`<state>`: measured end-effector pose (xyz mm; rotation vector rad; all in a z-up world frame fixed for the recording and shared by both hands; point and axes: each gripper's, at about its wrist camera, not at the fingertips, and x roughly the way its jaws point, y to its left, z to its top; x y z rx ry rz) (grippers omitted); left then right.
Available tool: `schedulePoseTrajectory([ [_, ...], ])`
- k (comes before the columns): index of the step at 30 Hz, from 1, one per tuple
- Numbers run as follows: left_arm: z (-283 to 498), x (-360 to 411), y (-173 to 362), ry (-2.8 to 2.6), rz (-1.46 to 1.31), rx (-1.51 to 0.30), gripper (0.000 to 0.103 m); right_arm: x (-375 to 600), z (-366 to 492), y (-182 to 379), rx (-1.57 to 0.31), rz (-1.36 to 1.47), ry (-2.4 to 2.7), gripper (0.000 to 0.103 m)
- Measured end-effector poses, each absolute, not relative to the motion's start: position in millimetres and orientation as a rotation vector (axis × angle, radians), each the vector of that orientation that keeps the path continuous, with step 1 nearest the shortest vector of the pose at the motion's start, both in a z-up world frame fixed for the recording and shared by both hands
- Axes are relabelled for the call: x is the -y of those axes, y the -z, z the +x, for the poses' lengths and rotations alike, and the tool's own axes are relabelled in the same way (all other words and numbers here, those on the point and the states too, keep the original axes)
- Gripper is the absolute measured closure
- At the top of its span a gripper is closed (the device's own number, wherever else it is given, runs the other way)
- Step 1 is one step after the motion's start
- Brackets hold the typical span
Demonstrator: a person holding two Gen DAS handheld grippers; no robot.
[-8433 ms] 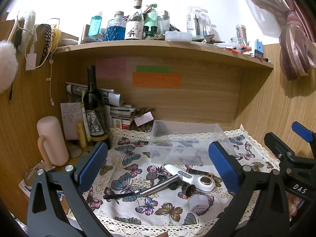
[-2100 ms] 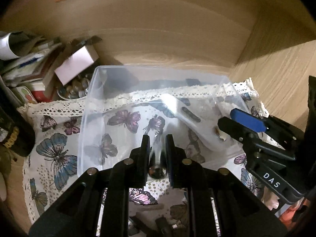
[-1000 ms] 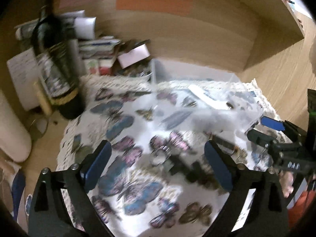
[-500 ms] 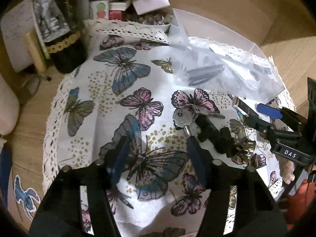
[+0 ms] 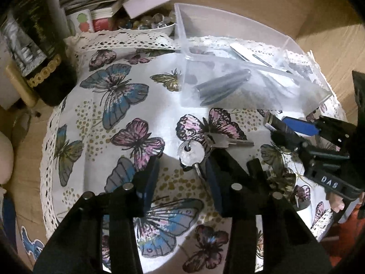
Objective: Organize rigid objects
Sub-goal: 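Grasp the keys with the left tool while the right tool grasps the black-gold block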
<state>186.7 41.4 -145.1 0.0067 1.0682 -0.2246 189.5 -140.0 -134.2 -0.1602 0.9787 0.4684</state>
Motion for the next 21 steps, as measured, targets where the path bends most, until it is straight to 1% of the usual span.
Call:
schedulePoseTrajectory([
  [3,191.7,-33.7,146.9,0.237,0.040,-1.063,0.071,141.0,190.7,134.4,-0.978,-0.149,-0.468,0.077],
  [5,195.0,-31.8,148.1,0.240,0.057,-1.055,0.078,140.4,190.2,134.6,-0.973,-0.149,-0.467,0.080],
  [10,196.7,-31.5,150.2,0.244,0.040,-1.050,0.078,139.7,186.4,133.2,-0.956,-0.155,-0.470,0.081],
  [15,189.8,-48.5,147.7,0.253,-0.077,-1.054,0.078,142.3,181.1,124.3,-0.917,-0.135,-0.473,0.081],
  [21,180.6,-54.0,137.7,0.240,-0.089,-1.015,0.078,144.3,171.5,110.9,-0.873,-0.119,-0.469,0.081],
])
